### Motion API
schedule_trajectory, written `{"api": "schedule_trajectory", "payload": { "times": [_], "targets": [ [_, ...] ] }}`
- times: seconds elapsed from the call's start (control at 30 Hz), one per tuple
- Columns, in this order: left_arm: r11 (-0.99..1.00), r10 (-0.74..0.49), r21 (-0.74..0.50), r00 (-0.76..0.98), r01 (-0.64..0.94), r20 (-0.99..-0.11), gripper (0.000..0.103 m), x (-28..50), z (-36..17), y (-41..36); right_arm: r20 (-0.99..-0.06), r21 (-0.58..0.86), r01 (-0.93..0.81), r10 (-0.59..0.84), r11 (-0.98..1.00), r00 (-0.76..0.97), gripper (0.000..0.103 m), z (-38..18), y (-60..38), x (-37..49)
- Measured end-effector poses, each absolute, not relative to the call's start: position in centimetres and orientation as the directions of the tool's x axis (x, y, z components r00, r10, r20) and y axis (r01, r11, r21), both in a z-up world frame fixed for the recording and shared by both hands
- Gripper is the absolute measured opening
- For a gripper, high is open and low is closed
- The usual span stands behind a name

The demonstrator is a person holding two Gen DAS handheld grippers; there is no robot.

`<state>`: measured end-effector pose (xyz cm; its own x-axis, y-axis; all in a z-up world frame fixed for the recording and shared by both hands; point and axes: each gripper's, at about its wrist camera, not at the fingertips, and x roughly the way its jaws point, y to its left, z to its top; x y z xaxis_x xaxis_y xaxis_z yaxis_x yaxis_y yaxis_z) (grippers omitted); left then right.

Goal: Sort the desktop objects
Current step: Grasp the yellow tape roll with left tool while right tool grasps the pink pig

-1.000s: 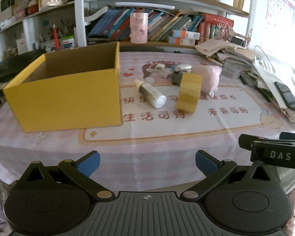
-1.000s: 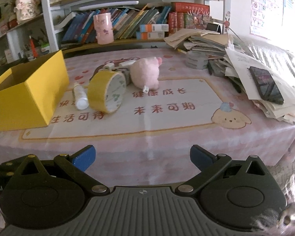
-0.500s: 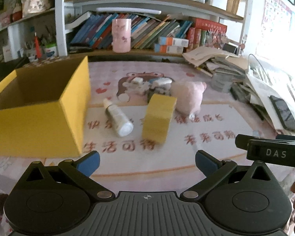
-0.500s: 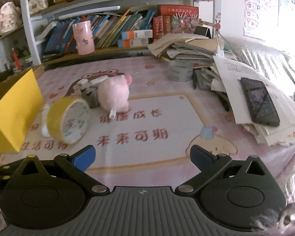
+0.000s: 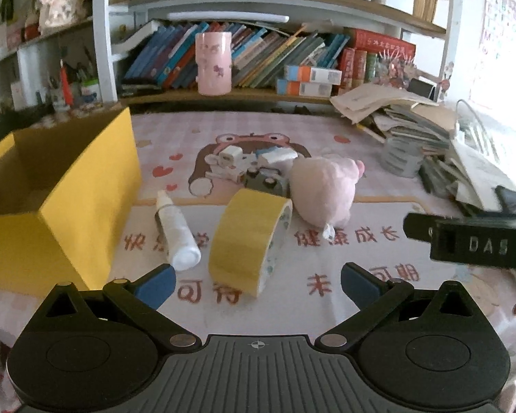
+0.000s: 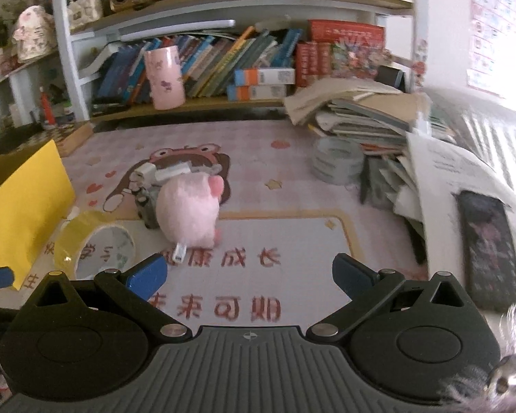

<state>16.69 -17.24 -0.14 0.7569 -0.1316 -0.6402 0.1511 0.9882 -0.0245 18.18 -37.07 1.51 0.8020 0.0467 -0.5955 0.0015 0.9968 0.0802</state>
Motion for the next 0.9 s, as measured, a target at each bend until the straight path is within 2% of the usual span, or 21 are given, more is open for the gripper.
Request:
{"api": "schedule_trajectory", "payload": {
  "times": [0.2,0.37,0.67,0.83,0.87,0.9],
  "targets": [
    [0.992,-0.058,0.049,0.767,0.116,-0.638,0.09,18.9,-1.0,-18.4,-0.604,0.109,-0.073,0.124,0.991,0.787,0.103,0.9,-37.5,22.0],
    [0.985,-0.041,0.102,0.763,0.139,-0.646,0.086,21.0,-1.9,-18.6,-0.627,0.129,-0.132,0.184,0.983,0.757,0.103,-0.2,-36.6,25.2],
    [0.964,-0.158,0.056,0.727,0.261,-0.668,0.082,22.7,-3.0,-18.5,-0.663,0.133,-0.202,0.239,0.97,0.709,0.103,-1.7,-34.1,30.0],
    [0.96,-0.167,0.052,0.709,0.277,-0.686,0.068,23.1,-3.6,-18.7,-0.691,0.129,-0.212,0.242,0.969,0.681,0.1,-2.7,-33.6,31.9],
    [0.96,-0.166,0.051,0.706,0.276,-0.689,0.062,23.2,-3.6,-18.7,-0.695,0.13,-0.215,0.244,0.968,0.676,0.098,-2.8,-33.5,32.1],
    [0.961,-0.166,0.047,0.701,0.273,-0.693,0.048,23.3,-3.7,-18.6,-0.696,0.133,-0.22,0.249,0.966,0.673,0.084,-2.9,-33.5,32.2]
  ]
}}
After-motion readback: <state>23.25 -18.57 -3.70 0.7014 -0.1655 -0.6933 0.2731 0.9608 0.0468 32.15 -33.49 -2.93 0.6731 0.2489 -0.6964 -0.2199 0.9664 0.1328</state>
